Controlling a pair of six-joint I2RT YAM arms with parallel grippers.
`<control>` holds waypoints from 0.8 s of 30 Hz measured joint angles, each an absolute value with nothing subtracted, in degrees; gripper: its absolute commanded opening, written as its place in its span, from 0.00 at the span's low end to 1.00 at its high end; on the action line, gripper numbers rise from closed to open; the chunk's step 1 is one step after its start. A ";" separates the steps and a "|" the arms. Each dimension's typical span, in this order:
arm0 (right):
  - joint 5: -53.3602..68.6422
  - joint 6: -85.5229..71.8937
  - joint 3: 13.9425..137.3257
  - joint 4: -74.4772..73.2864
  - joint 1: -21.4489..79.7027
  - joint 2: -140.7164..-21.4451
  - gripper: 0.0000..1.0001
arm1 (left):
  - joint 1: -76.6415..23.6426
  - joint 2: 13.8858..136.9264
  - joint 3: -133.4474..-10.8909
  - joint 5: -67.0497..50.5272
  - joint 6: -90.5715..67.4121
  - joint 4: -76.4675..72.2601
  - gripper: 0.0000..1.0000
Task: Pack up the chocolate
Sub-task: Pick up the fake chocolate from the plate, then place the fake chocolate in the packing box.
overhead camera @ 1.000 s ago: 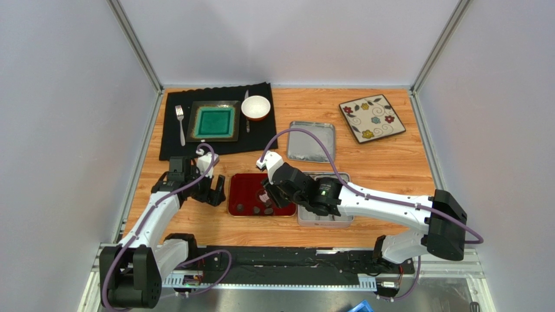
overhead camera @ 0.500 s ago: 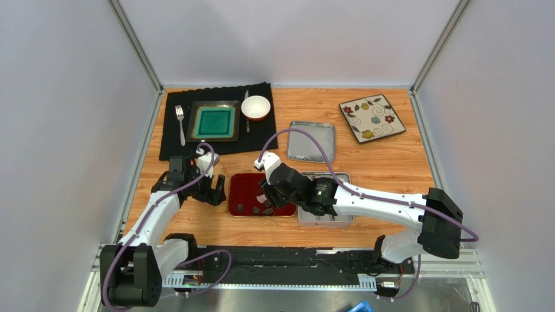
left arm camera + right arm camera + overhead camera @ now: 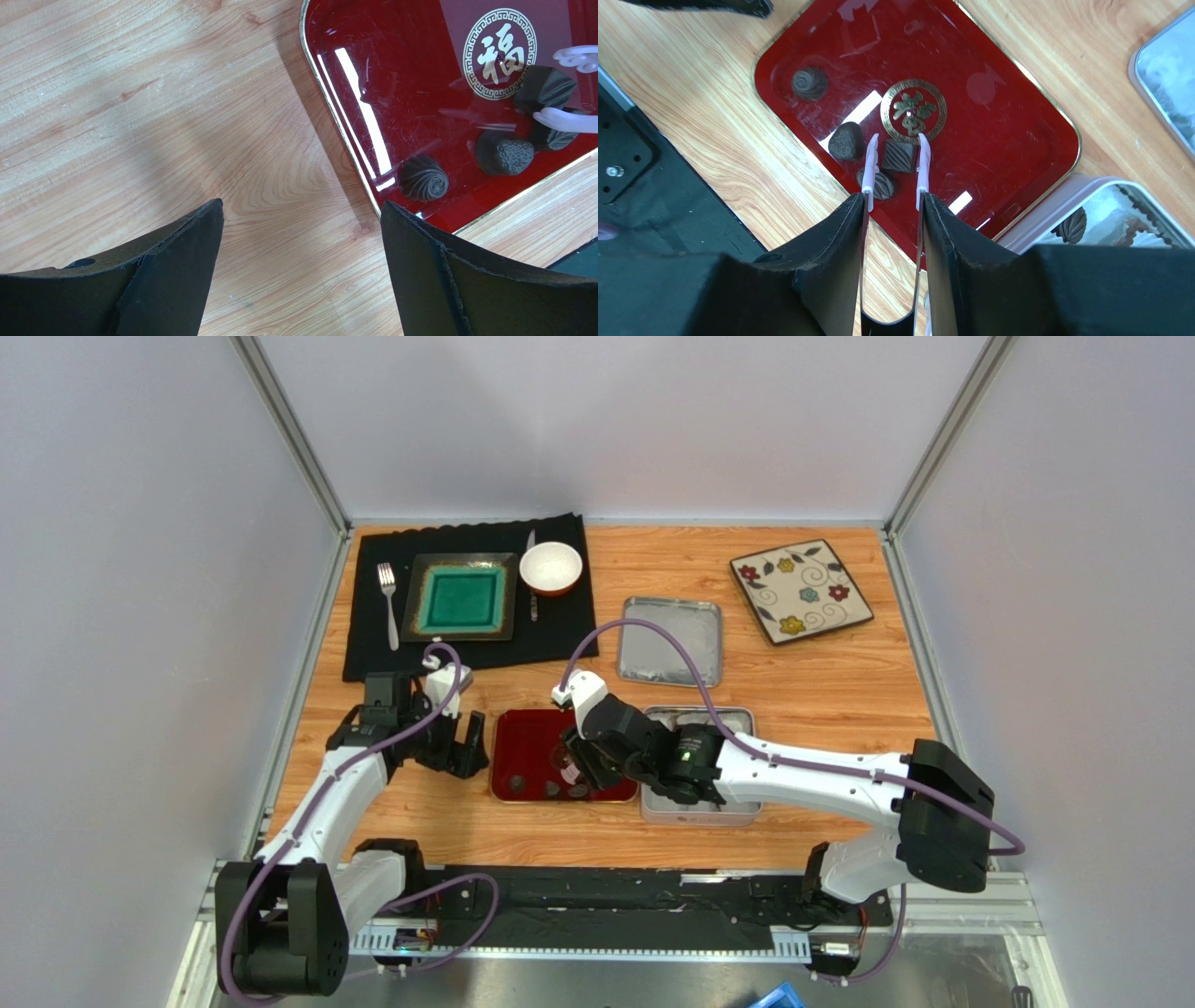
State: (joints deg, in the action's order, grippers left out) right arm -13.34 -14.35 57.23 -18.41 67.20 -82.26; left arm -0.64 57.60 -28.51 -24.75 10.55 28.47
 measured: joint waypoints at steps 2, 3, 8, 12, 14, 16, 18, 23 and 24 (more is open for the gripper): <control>-13.28 -14.66 56.12 -18.26 67.00 -82.26 0.38 | -0.64 57.65 -28.51 -24.95 10.52 28.47 0.90; -13.23 -14.79 55.70 -18.24 66.92 -82.26 0.38 | -0.64 57.67 -28.51 -25.02 10.52 28.47 0.90; -12.91 -15.20 54.74 -17.93 66.37 -82.26 0.34 | 0.45 57.67 -28.51 -25.41 10.50 28.49 0.89; -12.73 -15.25 54.35 -17.10 66.28 -82.26 0.24 | 0.78 57.67 -28.51 -25.52 10.48 28.49 0.89; -12.53 -15.38 54.35 -16.67 66.24 -82.26 0.17 | 0.82 57.67 -28.51 -25.52 10.50 28.49 0.88; -12.45 -15.42 54.35 -16.49 66.17 -82.26 0.12 | 0.89 57.67 -28.51 -25.52 10.50 28.49 0.88; -12.51 -15.40 54.35 -16.49 66.17 -82.26 0.10 | 0.99 57.67 -28.51 -25.52 10.50 28.49 0.88; -13.47 -14.61 54.41 -18.04 65.01 -80.03 0.08 | 1.26 57.67 -28.49 -25.67 10.50 28.49 0.87; -13.65 -14.46 54.50 -18.59 64.64 -79.20 0.08 | 1.26 57.67 -28.49 -25.74 10.50 28.49 0.87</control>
State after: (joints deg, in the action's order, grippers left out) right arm -13.65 -14.46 54.50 -18.59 64.64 -79.20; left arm 1.26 57.67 -28.49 -25.74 10.50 28.49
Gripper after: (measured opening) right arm 0.295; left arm 0.871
